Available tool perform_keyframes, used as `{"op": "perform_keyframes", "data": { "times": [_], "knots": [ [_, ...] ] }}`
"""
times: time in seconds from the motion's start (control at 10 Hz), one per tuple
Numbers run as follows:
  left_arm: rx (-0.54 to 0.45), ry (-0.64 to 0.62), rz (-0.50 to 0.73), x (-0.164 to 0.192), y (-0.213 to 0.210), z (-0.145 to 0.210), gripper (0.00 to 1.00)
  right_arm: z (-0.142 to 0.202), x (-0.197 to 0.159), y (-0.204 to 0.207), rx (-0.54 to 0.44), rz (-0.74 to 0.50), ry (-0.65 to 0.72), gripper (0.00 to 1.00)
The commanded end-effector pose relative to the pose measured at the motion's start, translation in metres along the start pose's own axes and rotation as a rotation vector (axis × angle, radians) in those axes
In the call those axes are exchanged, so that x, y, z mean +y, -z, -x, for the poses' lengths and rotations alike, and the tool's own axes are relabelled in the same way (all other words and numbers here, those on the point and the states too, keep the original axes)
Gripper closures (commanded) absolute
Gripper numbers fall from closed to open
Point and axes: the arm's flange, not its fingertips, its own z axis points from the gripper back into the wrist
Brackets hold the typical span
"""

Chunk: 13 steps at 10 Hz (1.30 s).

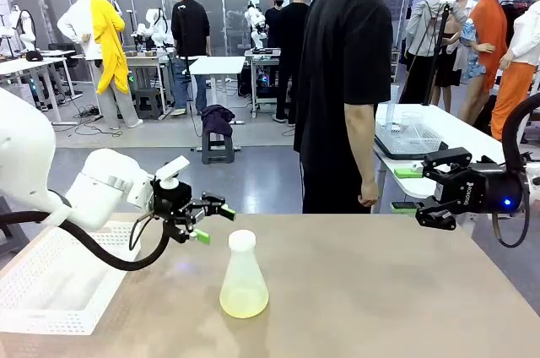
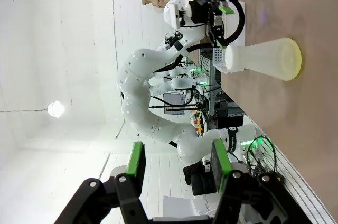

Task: Prepare the solutions needed for the experiment.
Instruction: When the human places the Big flask in the center of the table, pick up the Big flask and place it in the left Organizing basket.

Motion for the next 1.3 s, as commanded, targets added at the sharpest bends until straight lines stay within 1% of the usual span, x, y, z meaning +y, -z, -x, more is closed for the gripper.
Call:
{"op": "perform_keyframes", "data": {
  "times": [0.0, 0.1, 0.2, 0.6, 1.2],
  "knots": [
    [0.005, 0.016, 0.103, 0.009, 0.003, 0.007, 0.00, 0.001, 0.001, 0.000, 0.001, -0.005, -0.004, 0.36],
    [0.010, -0.008, 0.139, 0.009, 0.009, 0.013, 0.00, 0.001, 0.001, 0.000, 0.001, -0.005, -0.004, 0.36],
    [-0.012, -0.035, 0.168, 0.010, 0.016, 0.016, 0.00, 0.001, 0.001, 0.000, 0.001, -0.005, -0.004, 0.36],
    [-0.077, -0.110, 0.193, 0.014, 0.038, 0.025, 0.00, 0.001, 0.001, 0.000, 0.001, -0.005, -0.004, 0.36],
    [-0.169, -0.118, 0.264, 0.022, 0.075, 0.031, 0.00, 0.001, 0.001, 0.000, 0.001, -0.005, -0.004, 0.36]
  ]
}}
